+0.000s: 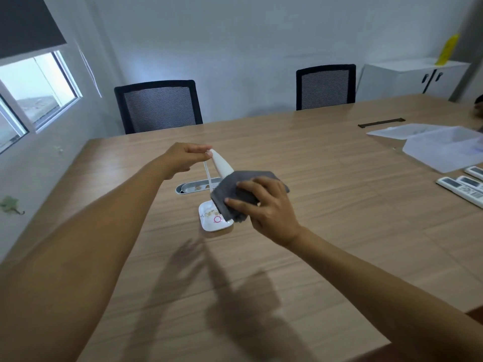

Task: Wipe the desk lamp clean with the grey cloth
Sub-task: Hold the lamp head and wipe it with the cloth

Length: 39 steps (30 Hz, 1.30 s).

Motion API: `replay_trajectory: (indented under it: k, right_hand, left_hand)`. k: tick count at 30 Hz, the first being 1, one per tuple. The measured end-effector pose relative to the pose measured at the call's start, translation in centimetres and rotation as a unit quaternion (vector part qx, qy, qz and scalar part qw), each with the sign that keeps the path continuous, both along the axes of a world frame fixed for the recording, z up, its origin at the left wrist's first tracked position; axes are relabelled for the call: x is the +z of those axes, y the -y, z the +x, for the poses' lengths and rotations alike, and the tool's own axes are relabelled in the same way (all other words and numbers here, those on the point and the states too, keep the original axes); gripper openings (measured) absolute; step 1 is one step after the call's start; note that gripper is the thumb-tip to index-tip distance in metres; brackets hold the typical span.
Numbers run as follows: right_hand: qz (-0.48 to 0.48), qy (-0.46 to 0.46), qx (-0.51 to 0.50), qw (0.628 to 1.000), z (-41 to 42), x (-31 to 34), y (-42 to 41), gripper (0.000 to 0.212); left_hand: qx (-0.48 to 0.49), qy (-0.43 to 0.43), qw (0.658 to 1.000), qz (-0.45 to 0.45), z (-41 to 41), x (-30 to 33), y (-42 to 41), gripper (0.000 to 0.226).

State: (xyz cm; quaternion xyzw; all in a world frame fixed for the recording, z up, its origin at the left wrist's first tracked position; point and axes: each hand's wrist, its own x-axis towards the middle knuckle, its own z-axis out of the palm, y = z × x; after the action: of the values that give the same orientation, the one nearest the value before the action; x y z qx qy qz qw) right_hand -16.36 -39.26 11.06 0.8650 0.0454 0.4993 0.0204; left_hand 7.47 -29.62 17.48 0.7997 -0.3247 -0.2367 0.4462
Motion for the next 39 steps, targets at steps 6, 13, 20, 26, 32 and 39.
replay_trajectory:
  k: [6,13,20,26,32,39]
  right_hand:
    - [-0.019,0.064,-0.038,0.997,-1.0,-0.7,0.0,0.03]
    - [0.035,0.059,-0.049,0.996,1.3,1.2,-0.1,0.032]
    - [0.032,0.002,-0.046,0.998,-1.6,-4.0,0.4,0.029]
    - [0.042,-0.06,-0.075,0.995,-2.0,-6.6,2.6,0.028]
    - [0.08,-0.147,-0.099,0.981,0.7,-7.3,3.6,0.038]
    - [0.103,-0.229,-0.104,0.962,5.9,-8.2,4.7,0.044]
  left_hand:
    - [0.011,-0.017,1.0,-0.001,0.2,0.2,0.1,0.033]
    - [0.004,-0.016,1.0,0.004,0.4,0.3,0.2,0.035]
    - [0.017,-0.012,1.0,0.0,0.4,0.2,0.5,0.035]
    - [0.026,-0.024,0.999,-0.02,0.0,-0.2,0.1,0.036]
    - [0.064,-0.055,0.995,-0.047,0.5,-2.8,-0.5,0.041]
    - [0.02,0.14,0.97,0.199,2.6,-11.3,-1.5,0.04]
